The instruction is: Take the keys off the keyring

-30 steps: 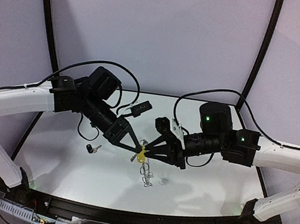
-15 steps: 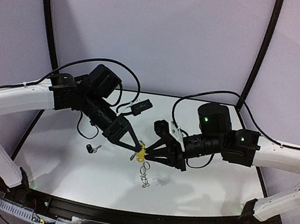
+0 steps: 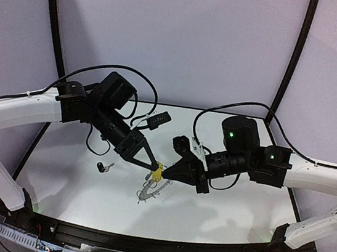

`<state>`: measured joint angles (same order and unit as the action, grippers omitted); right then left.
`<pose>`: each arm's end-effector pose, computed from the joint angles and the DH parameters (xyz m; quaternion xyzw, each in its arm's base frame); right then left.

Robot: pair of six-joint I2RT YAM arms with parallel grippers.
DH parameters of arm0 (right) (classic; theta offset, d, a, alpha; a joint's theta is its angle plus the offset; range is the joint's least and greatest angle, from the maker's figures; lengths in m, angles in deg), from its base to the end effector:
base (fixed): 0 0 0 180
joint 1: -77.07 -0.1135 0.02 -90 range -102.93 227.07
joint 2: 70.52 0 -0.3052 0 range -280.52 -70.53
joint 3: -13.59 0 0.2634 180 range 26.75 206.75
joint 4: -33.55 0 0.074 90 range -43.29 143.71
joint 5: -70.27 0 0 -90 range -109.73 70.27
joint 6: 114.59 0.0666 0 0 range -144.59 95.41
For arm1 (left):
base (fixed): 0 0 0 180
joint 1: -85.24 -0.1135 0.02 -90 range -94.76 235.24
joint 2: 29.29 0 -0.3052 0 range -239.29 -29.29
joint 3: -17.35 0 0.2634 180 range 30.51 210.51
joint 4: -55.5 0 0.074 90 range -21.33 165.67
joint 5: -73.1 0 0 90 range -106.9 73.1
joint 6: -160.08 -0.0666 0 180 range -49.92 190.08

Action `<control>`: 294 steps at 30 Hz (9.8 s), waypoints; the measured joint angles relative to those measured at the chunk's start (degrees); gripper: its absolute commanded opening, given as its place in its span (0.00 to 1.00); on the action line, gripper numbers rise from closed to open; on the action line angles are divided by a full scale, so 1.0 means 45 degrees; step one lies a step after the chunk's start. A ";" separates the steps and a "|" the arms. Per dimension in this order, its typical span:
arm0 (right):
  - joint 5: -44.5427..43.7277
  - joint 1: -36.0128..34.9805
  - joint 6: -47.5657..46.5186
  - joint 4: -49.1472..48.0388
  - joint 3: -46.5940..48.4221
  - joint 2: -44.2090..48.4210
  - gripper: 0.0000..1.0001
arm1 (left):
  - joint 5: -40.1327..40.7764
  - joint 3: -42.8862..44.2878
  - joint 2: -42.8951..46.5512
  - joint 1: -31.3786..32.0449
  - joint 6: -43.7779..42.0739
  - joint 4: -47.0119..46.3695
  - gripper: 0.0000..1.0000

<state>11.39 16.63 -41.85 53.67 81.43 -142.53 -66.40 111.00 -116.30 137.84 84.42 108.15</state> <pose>0.1219 0.2848 0.3307 -0.6210 0.5390 0.4018 0.4030 0.1706 -0.3065 0.3644 0.4241 0.7442 -0.5114 0.0696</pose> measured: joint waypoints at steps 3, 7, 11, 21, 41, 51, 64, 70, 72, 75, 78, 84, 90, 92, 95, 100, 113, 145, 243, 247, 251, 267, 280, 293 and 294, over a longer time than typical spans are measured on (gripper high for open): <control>-0.0029 -0.0005 0.0087 -0.0029 0.0000 0.0005 0.00 | 0.0019 0.0000 0.0005 -0.0010 -0.0005 0.0000 0.01; -0.0005 -0.0010 0.0102 0.0005 -0.0029 0.0170 0.00 | 0.0364 0.0005 0.0005 0.0005 -0.0204 0.0044 0.01; 0.0058 0.0000 0.0000 0.0359 -0.0141 0.0593 0.00 | 0.1739 0.0010 0.0044 0.0204 -0.0583 0.0384 0.01; -0.0636 0.0063 -0.0151 0.0583 -0.0355 0.0806 0.00 | 0.3118 0.0024 -0.0019 0.0476 -0.0782 0.0510 0.01; -0.1438 0.0000 0.0559 -0.2098 -0.0389 0.0850 0.00 | 0.4741 0.0996 -0.1112 0.0165 -0.1569 0.2390 0.80; -0.0903 -0.0015 0.0107 -0.1234 -0.0389 0.1394 0.00 | 0.4828 -0.0209 0.2701 0.0165 -0.1860 0.1472 0.88; 0.1501 -0.0015 -0.0495 0.0029 -0.0384 0.1603 0.00 | 0.2934 -0.0563 0.1841 0.0146 -0.2448 -0.0151 0.72; 0.1991 -0.0024 -0.0491 0.0131 -0.0049 0.1559 0.00 | 0.0461 -0.0690 0.0952 0.0146 -0.2477 -0.0971 0.65; 0.2011 -0.0024 -0.0491 0.0131 -0.0034 0.1549 0.00 | 0.0044 -0.0787 0.0913 0.0146 -0.2380 -0.1287 0.64; 0.2050 -0.0024 -0.0500 0.0126 -0.0029 0.1549 0.00 | -0.0753 -0.0903 0.0743 0.0146 -0.2239 -0.1851 0.62; 0.2161 -0.0024 -0.0544 0.0126 0.0151 0.1399 0.00 | -0.1190 -0.0928 0.0442 0.0146 -0.2229 -0.2210 0.60; 0.2195 -0.0024 -0.0724 0.0131 0.0452 0.1141 0.00 | -0.1579 -0.0986 0.0291 0.0146 -0.2492 -0.2327 0.55; 0.2186 -0.0024 -0.0738 0.0078 0.0568 0.1073 0.00 | -0.1928 -0.1705 0.0306 0.0146 -0.2215 -0.2977 0.46; 0.2157 -0.0024 -0.0733 0.0000 0.0593 0.0996 0.00 | -0.2016 -0.1807 0.0306 0.0146 -0.2098 -0.3109 0.42; 0.2074 -0.0024 -0.0733 -0.0165 0.0593 0.0903 0.00 | -0.2142 -0.1802 0.0301 0.0146 -0.1972 -0.3376 0.39; 0.1982 -0.0024 -0.0777 -0.0311 0.0685 0.0690 0.00 | -0.2191 -0.1802 0.0301 0.0146 -0.1855 -0.3876 0.34; 0.1205 -0.0024 -0.0869 -0.0389 0.0845 0.0622 0.00 | -0.1413 -0.1860 0.0515 0.0146 -0.1642 -0.4012 0.01; -0.1472 -0.0073 -0.2331 0.0097 0.1724 -0.0753 0.32 | 0.2905 0.0622 0.0811 0.0136 -0.1224 0.1899 0.01; -0.4590 -0.1321 -0.0141 -0.2909 0.0131 -0.1195 0.29 | 0.3808 0.0403 0.1010 0.0073 0.0476 0.1345 0.01; -0.4605 -0.1321 -0.0136 -0.3016 0.0131 -0.1307 0.26 | 0.3823 0.0403 0.1005 0.0049 0.0481 0.1423 0.01; -0.4614 -0.1326 -0.0141 -0.3157 0.0136 -0.1423 0.21 | 0.3837 0.0403 0.1005 -0.0005 0.0481 0.1520 0.01; -0.5265 -0.1365 -0.0418 -0.3973 0.0155 -0.1821 0.00 | 0.3084 0.0398 0.1030 0.0063 0.0257 0.1302 0.01; -0.5280 -0.1370 -0.0486 -0.3483 -0.0068 -0.1005 0.00 | 0.4784 0.0214 0.1593 0.0238 -0.0432 0.1341 0.01; -0.5469 -0.1365 -0.0821 -0.2909 -0.0189 -0.0442 0.00 | 0.6003 0.0248 0.0947 0.0491 -0.0772 0.1375 0.01; -0.5513 -0.1365 -0.0826 -0.2929 -0.0223 -0.0432 0.00 | 0.6013 0.0253 0.0899 0.0495 -0.0777 0.1379 0.01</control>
<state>-13.42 10.48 -45.56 40.49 80.42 -144.48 -39.34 112.14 -112.25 140.07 80.93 114.36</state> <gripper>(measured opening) 0.028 0.014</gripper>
